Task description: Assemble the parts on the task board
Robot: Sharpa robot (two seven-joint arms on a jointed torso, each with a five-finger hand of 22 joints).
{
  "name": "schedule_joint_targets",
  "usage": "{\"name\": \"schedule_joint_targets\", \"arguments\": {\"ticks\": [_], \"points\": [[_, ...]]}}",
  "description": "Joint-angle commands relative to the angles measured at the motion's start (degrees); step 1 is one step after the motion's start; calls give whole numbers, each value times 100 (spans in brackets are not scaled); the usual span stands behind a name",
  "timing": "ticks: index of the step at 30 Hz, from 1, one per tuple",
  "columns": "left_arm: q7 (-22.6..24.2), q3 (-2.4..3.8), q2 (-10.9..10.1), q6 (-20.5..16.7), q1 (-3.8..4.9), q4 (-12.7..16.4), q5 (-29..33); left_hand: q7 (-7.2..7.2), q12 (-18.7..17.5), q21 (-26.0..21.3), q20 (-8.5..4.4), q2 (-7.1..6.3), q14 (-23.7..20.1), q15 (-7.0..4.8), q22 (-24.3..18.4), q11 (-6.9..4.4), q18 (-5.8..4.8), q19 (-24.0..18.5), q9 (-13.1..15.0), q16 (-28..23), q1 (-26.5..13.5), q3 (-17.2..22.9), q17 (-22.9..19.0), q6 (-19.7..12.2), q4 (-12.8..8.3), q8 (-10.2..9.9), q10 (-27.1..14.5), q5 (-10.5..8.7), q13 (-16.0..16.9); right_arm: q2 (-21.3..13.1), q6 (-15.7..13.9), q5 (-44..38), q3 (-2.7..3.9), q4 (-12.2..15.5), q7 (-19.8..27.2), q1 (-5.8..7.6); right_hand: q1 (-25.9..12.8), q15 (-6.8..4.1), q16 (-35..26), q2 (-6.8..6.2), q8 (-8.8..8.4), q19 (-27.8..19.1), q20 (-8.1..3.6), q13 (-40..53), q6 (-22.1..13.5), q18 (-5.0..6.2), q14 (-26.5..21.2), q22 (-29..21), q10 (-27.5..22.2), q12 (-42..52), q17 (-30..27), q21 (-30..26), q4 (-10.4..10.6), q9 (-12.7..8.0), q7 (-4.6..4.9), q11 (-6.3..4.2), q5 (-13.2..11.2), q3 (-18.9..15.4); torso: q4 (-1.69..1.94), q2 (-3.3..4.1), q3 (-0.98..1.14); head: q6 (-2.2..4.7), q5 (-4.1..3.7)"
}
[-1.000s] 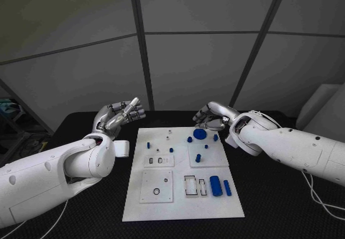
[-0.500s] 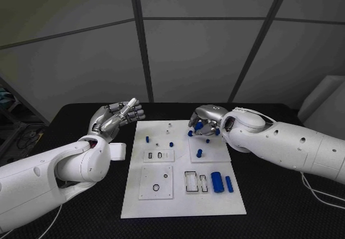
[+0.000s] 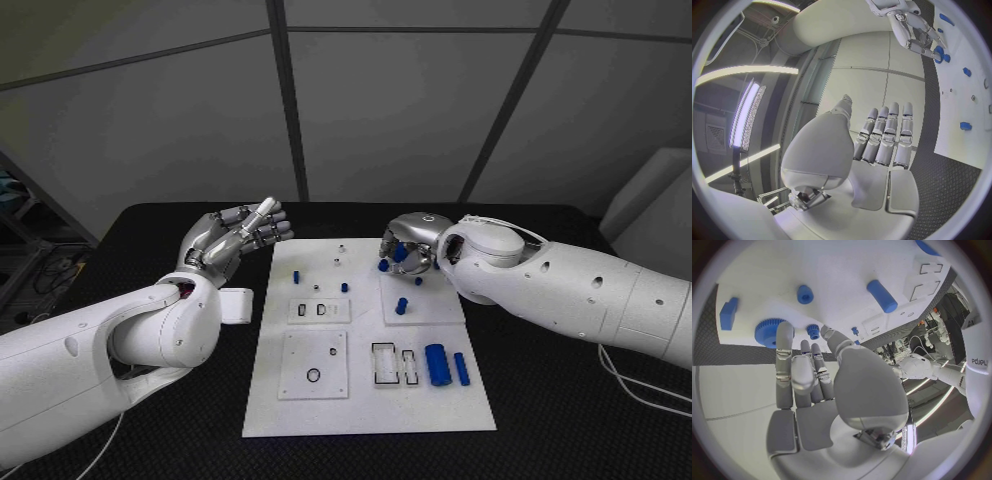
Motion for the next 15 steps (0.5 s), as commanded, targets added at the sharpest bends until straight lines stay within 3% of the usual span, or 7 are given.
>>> {"name": "schedule_joint_targets", "arguments": {"ticks": [1, 15], "points": [[4, 5, -8, 105, 7, 27, -42, 82, -37, 40, 10, 17, 35, 13, 0, -3, 93, 45, -10, -21, -25, -6, -10, 41, -35, -24, 51, -22, -7, 50, 119, -120, 4, -55, -56, 14, 49, 32, 75, 0, 0, 15, 6, 1, -37, -18, 264, 101, -43, -24, 88, 91, 37, -1, -6, -8, 23, 8, -3, 16, 4, 2, 21], [-35, 5, -35, 132, 7, 35, -51, 87, -46, 43, 10, 14, 31, 15, -2, 1, 91, 50, -12, -31, -30, -9, -13, 40, -41, -33, 47, -22, -9, 149, 40, -151, 4, -175, -50, 16, 49, 33, 425, 72, 9, 80, 11, 3, -5, -69, 286, 590, 39, -9, 481, 532, 142, 2, 1, -17, 42, 184, -8, 42, 9, 4, 45]]}}
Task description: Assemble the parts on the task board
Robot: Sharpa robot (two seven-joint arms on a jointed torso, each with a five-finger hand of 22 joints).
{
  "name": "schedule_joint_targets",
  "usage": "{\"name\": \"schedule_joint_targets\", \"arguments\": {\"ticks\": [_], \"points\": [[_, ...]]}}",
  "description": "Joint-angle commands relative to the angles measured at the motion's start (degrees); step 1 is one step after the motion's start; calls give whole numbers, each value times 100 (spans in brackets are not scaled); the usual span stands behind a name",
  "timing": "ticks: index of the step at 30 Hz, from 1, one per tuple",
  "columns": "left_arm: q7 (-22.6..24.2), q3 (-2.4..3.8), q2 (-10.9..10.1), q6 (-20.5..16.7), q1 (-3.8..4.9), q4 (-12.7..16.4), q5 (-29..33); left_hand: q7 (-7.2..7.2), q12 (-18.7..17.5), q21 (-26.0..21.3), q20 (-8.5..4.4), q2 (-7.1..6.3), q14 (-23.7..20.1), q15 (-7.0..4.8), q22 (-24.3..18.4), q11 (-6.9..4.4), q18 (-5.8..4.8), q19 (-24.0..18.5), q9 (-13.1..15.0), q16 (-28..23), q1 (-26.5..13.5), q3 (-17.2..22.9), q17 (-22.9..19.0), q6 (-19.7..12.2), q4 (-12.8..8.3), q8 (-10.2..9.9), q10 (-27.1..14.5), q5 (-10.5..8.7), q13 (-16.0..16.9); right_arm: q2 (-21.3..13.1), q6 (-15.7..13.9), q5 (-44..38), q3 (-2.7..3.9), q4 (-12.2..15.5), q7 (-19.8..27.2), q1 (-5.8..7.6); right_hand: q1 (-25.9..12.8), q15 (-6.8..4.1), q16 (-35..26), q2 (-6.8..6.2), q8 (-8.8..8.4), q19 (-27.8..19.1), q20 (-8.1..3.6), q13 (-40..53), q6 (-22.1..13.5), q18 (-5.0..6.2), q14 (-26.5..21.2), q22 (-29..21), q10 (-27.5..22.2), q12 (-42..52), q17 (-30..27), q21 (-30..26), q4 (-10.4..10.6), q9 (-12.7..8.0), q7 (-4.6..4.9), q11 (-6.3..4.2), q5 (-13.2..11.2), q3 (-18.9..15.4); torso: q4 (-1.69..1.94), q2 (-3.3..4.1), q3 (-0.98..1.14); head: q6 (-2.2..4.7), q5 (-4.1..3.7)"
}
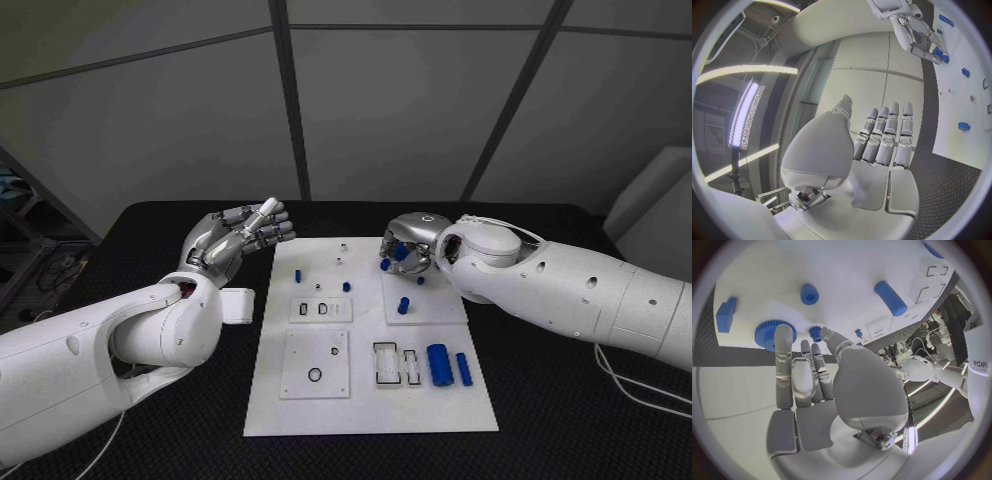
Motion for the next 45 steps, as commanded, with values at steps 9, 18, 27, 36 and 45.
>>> {"name": "schedule_joint_targets", "arguments": {"ticks": [9, 18, 27, 36, 45], "points": [[-21, 5, 1, 116, 7, 5, -94, 88, -20, 21, 9, 14, 30, 16, -2, 2, 91, 50, -8, -34, -31, -9, -9, 39, -42, -35, 45, -22, -10, 67, 120, -62, 4, -67, 6, 18, 10, 31, 104, 35, 8, 30, 11, 5, 1, -82, 283, 142, 102, -2, 78, 140, 29, 4, -6, -26, 25, 120, -7, 16, 5, -36, 11], [-29, 5, -14, 115, 8, 21, -98, 89, -26, 22, 9, 15, 26, 18, -3, 4, 90, 53, -8, -41, -33, -10, -11, 38, -45, -40, 42, -22, -10, 117, 221, -59, 4, -111, 23, 19, 25, 27, 162, 45, 20, 27, 11, 5, 45, -94, 281, 259, 163, 2, 137, 245, 50, 9, -9, -36, 11, 205, -7, 24, 2, -44, 1], [-41, 6, -24, 118, 9, 35, -107, 89, -26, 22, 9, 15, 26, 18, -3, 4, 90, 53, -8, -41, -33, -10, -11, 38, -45, -40, 42, -22, -10, 193, 320, -56, 3, -199, 35, 19, 46, 15, 253, 54, 29, 36, 3, 6, 106, -111, 289, 422, 288, 13, 234, 395, 73, 13, -7, -58, -3, 330, -5, 31, 3, -66, 9], [-54, 6, -40, 118, 10, 37, -112, 91, -33, 23, 8, 18, 24, 19, -5, 6, 90, 56, -9, -48, -32, -7, -12, 38, -51, -47, 38, -20, -11, 206, 46, -56, 3, -195, 96, 19, 234, -45, 373, 176, 135, 73, -40, 41, 415, -138, 298, 713, 644, 88, 362, 654, 3, 54, -26, -128, -236, 643, -11, 33, 5, -74, 26], [-76, 6, -49, 128, 10, 31, -114, 92, -40, 24, 8, 21, 22, 21, -7, 8, 89, 58, -10, -55, -29, -5, -13, 37, -58, -52, 33, -19, -12, 153, -699, -31, 4, -29, 204, 18, 352, -93, 453, 181, 181, 144, -91, 68, 592, -178, 302, 1005, 838, 102, 451, 899, -128, 72, -38, -174, -181, 807, -18, 39, 0, -41, 36]]}}
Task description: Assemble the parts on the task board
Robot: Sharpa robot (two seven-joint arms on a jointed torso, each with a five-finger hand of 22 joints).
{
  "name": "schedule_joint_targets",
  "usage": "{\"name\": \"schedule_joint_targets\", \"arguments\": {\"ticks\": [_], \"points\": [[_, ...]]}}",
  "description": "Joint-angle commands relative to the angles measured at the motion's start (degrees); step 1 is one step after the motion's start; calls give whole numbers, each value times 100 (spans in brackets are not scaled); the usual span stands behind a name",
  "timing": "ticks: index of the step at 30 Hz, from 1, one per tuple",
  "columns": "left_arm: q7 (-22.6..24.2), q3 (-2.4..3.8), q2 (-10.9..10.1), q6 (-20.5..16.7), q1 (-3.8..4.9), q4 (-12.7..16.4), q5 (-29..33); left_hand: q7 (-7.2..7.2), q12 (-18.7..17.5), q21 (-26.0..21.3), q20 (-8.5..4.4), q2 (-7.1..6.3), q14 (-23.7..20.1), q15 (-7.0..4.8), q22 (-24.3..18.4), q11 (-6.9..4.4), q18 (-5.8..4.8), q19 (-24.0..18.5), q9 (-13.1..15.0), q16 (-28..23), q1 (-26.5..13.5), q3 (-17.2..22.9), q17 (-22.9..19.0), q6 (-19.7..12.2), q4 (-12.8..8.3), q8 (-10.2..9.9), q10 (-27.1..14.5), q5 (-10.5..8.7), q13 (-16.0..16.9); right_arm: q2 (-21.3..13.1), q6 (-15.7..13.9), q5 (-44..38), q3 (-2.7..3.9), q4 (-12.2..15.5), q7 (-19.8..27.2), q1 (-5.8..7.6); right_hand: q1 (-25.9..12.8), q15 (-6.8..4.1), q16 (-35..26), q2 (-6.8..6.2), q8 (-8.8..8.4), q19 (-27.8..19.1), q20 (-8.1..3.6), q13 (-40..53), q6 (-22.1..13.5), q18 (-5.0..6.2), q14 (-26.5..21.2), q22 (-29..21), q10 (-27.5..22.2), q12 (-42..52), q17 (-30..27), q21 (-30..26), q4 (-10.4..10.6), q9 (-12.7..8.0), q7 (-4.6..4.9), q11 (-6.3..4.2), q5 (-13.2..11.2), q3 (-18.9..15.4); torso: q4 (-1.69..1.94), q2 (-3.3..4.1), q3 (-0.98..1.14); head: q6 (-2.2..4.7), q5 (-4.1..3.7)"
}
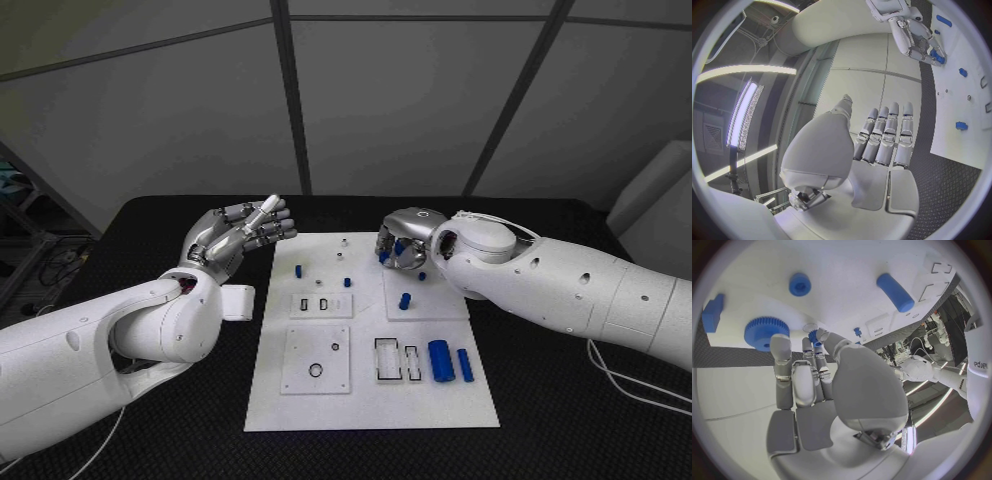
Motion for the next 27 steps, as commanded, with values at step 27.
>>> {"name": "schedule_joint_targets", "arguments": {"ticks": [27], "points": [[-25, 5, 49, 109, 11, -30, -90, 94, -53, 25, -11, 24, 17, 24, -9, 11, 88, 43, -7, -45, -23, -2, -11, 36, -40, -45, 25, -19, -9, 1091, -1257, 54, 6, -933, -86, 46, -6, -25, 79, -59, -48, 0, 23, -4, 39, -95, 286, 110, 106, -74, 41, 137, -28, -20, 30, -47, 32, 86, 10, 16, -12, 75, 21]]}}
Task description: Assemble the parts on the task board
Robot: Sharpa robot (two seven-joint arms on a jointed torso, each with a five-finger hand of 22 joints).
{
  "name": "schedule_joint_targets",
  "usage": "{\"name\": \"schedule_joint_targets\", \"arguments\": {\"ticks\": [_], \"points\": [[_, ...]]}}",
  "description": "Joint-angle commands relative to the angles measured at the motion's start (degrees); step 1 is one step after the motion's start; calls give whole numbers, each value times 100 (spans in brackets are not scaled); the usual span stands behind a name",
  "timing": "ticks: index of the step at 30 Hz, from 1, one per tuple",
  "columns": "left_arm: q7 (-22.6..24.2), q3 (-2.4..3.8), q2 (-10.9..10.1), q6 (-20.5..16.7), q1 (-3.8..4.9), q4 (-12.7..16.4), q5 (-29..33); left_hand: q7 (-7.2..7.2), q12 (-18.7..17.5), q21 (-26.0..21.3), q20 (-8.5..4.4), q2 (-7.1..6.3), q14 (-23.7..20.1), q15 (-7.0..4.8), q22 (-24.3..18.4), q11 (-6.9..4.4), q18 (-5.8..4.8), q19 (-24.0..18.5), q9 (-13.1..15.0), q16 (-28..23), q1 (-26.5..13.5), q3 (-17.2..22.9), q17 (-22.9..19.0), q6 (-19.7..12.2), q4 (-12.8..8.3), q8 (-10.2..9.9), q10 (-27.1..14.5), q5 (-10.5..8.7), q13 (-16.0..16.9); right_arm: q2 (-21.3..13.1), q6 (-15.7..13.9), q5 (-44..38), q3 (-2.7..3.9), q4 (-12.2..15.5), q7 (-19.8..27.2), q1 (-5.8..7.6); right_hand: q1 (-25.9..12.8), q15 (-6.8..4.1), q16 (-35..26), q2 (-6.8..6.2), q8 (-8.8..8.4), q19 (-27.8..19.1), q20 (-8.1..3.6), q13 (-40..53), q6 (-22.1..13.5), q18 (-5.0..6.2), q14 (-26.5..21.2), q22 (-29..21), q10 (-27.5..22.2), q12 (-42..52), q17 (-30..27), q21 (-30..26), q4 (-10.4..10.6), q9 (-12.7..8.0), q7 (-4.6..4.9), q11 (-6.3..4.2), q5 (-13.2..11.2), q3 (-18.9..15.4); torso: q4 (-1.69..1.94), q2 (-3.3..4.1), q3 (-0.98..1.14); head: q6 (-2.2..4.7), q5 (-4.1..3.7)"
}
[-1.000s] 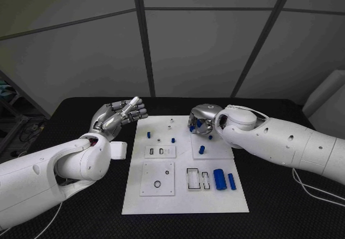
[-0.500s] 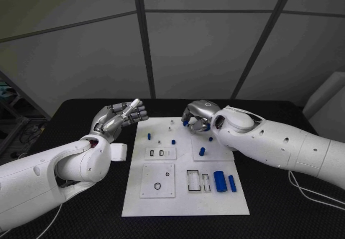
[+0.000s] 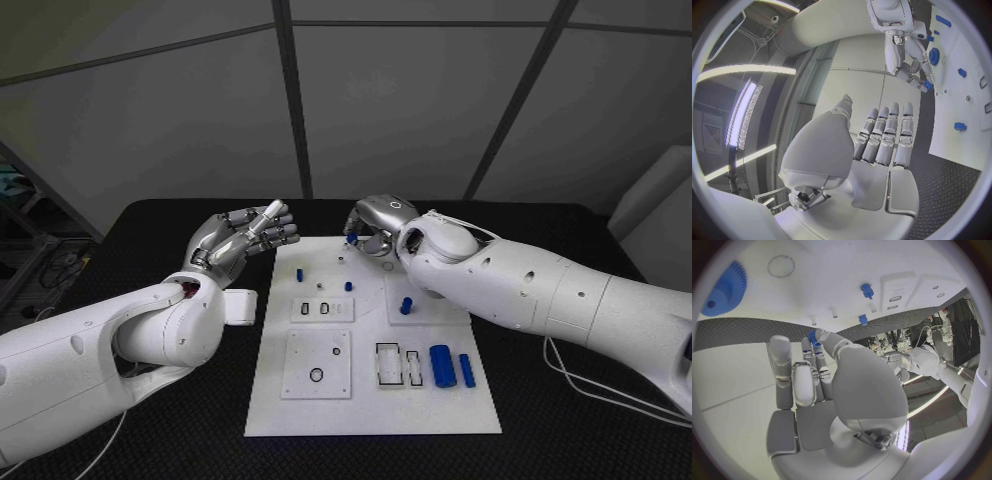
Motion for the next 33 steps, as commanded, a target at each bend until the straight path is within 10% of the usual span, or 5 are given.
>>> {"name": "schedule_joint_targets", "arguments": {"ticks": [1, 33], "points": [[17, 5, 5, 88, 11, 6, -66, 94, -16, 29, -11, 25, 17, 24, -9, 11, 89, 43, -8, -22, -23, -2, -5, 36, -40, -18, 25, -19, -9, 70, 1, 26, 4, -90, -31, 14, -26, -25, 33, -61, -41, 1, 22, -1, 28, -97, 287, 8, 98, -25, -8, 34, -12, -8, 16, -55, -11, 36, 0, 5, -2, 1, 15], [-13, 7, -16, 83, 34, 76, -93, 99, -34, 28, -10, 27, 8, 28, -15, 16, 87, 46, -9, -42, -23, 0, -7, 35, -56, -33, 14, -20, -10, 487, 410, 96, 1, -687, -18, 14, -176, -1, 58, -118, -113, -36, 55, -21, -35, -102, 275, 75, 20, -82, 2, 100, 50, -31, 31, -28, -37, 38, -8, 13, 1, -60, 74]]}}
